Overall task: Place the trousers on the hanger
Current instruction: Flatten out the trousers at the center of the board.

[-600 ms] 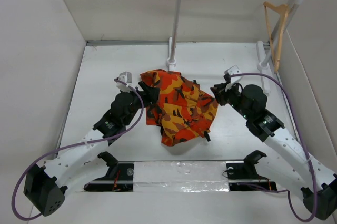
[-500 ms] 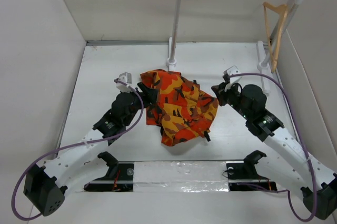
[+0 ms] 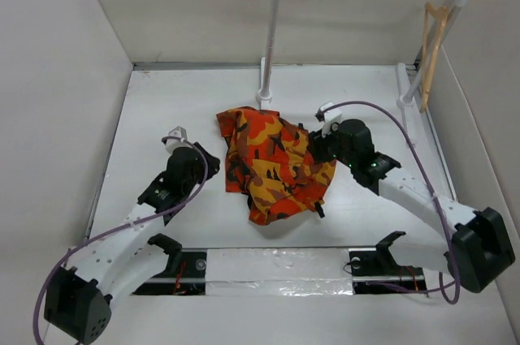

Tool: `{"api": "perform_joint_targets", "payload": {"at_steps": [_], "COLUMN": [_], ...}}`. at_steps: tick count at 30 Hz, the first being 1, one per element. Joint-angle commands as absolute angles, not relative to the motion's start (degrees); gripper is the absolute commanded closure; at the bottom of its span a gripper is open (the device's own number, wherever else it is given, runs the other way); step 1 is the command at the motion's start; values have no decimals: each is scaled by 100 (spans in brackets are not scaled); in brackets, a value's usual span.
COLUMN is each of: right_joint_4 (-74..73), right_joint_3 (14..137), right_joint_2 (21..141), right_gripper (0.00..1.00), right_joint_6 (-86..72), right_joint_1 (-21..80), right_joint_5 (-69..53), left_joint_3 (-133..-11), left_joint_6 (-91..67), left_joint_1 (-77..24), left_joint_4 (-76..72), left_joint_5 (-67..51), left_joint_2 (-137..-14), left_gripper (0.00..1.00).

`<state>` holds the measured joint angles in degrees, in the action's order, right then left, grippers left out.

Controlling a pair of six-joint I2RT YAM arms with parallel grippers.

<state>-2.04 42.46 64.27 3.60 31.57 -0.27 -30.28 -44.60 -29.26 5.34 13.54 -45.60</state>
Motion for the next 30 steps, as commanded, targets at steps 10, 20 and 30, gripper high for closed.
{"api": "perform_joint_targets", "payload": {"at_steps": [10,20,30], "right_joint_4": [1325,2143,3357], "right_joint_3": [4896,4904,4887], "right_joint_2": [8533,9614,10003], "right_gripper": [30,24,91], "right_joint_6": [-219,-597,-1019], "right_joint_1": [2822,2399,2285], "right_joint_5": [-475,-1282,-1653], "left_joint_3": [-2268,-2170,-2522], "left_joint_6": [-4386,-4588,-4561], "left_joint_1": [-2610,-2759,-2821], "left_joint_4": [-385,-1837,-2013], "left_joint_5": [-544,-484,228], "left_joint_2": [-5958,-7224,-7620], "left_gripper": [48,48,100]}}
